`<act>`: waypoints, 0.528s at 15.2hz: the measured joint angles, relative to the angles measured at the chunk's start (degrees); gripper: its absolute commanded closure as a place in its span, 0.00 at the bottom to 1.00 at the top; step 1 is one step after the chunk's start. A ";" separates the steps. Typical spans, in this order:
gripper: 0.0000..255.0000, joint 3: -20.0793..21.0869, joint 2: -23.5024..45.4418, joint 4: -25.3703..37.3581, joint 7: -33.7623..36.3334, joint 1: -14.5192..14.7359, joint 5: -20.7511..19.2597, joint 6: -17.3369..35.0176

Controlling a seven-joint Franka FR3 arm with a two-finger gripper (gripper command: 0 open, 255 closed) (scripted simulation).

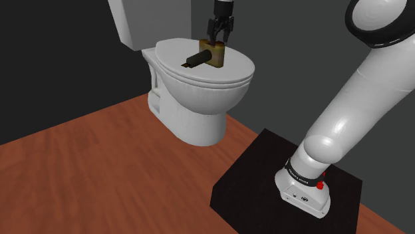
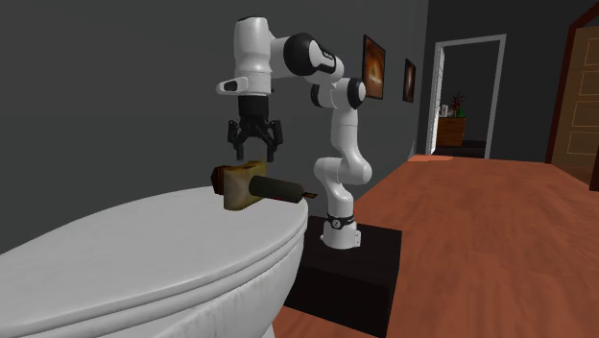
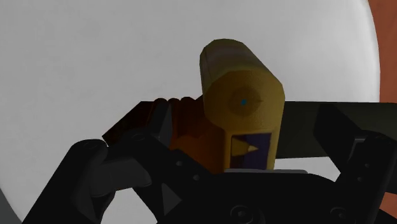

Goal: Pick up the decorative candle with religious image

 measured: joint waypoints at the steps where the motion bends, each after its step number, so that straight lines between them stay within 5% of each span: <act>1: 0.00 -0.03 -0.06 -0.77 -0.05 -0.03 -0.01 0.71; 4: 0.00 -0.01 -0.39 -3.39 -0.02 -0.02 -0.04 3.00; 5: 1.00 0.00 -0.37 -3.72 0.00 -0.01 -0.03 3.36; 8: 1.00 -0.01 -0.47 -4.03 -0.03 -0.01 -0.02 3.61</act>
